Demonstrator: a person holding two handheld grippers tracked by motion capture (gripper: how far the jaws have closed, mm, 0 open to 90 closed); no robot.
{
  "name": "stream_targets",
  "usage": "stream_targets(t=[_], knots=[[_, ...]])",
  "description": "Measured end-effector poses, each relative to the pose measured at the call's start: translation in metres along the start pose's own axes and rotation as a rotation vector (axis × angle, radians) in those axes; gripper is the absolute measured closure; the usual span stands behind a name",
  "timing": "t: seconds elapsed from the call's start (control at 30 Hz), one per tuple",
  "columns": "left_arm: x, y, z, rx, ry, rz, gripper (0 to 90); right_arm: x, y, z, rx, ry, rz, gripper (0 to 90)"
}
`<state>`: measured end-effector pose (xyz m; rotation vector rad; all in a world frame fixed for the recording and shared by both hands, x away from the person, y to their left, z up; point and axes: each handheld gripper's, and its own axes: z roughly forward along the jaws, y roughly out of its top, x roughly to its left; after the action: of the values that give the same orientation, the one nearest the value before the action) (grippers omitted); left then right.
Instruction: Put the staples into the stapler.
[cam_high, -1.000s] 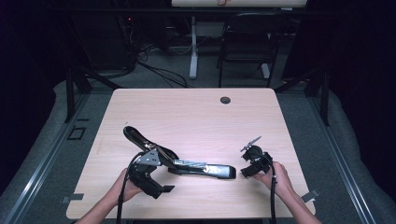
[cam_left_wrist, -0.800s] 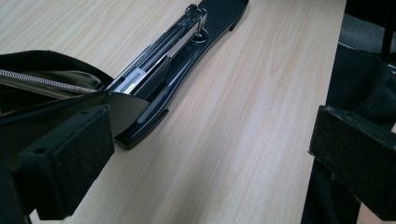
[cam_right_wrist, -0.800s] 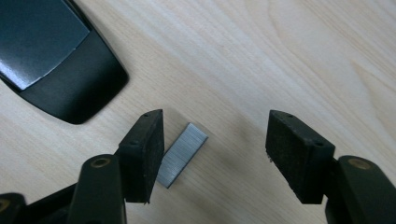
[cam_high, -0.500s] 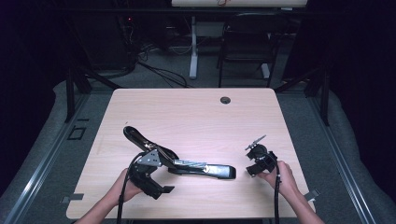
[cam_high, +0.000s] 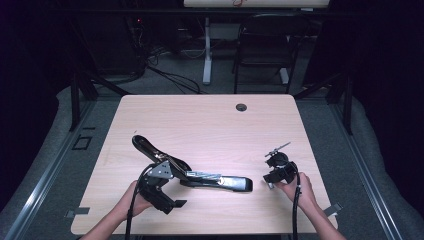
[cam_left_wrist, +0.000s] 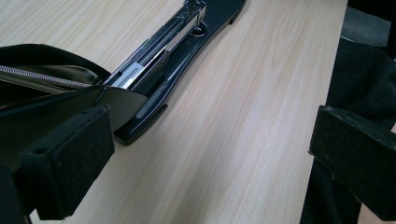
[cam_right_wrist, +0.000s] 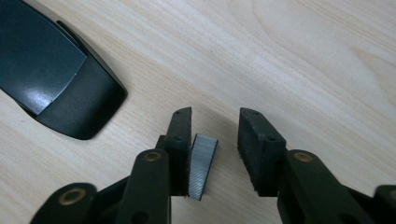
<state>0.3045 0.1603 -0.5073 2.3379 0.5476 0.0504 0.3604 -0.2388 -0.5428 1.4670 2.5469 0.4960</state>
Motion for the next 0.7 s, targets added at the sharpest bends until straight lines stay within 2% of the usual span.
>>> stream_targets(t=[0.03, 0.27, 0.43, 0.47, 0.53, 0.57, 0.6, 0.7], knots=[[0.0, -0.0002, 0.0, 0.001, 0.0, 0.0, 0.0, 0.0003, -0.0001, 0.0012, -0.002, 0.001, 0.012, 67.5], [-0.0005, 0.0002, 0.0007, 0.008, 0.003, 0.002, 0.0, -0.0002, 0.0, 0.002, 0.029, 0.01, 0.002, 72.3], [-0.0012, 0.001, 0.0017, 0.005, -0.002, 0.0, 0.0, -0.0007, -0.001, 0.0021, 0.026, 0.002, 0.011, 68.5], [-0.0015, 0.0011, 0.002, 0.008, 0.0, -0.002, 0.0, -0.0019, -0.0016, 0.001, 0.042, -0.012, 0.004, 68.2], [-0.0015, 0.001, 0.002, 0.013, 0.0, 0.003, 0.0, -0.0023, -0.0019, 0.0008, 0.046, -0.01, 0.007, 67.6], [-0.0017, 0.0009, 0.0021, 0.011, -0.001, 0.005, 0.0, -0.0024, -0.0034, 0.0013, 0.047, -0.01, 0.022, 65.9], [-0.0017, 0.0009, 0.0021, 0.011, -0.001, 0.005, 0.0, -0.0041, -0.003, -0.0012, 0.08, -0.009, 0.001, 66.0], [-0.0014, 0.001, 0.002, 0.013, 0.001, 0.001, 0.0, -0.0037, -0.0048, -0.001, 0.064, -0.005, 0.02, 67.2]])
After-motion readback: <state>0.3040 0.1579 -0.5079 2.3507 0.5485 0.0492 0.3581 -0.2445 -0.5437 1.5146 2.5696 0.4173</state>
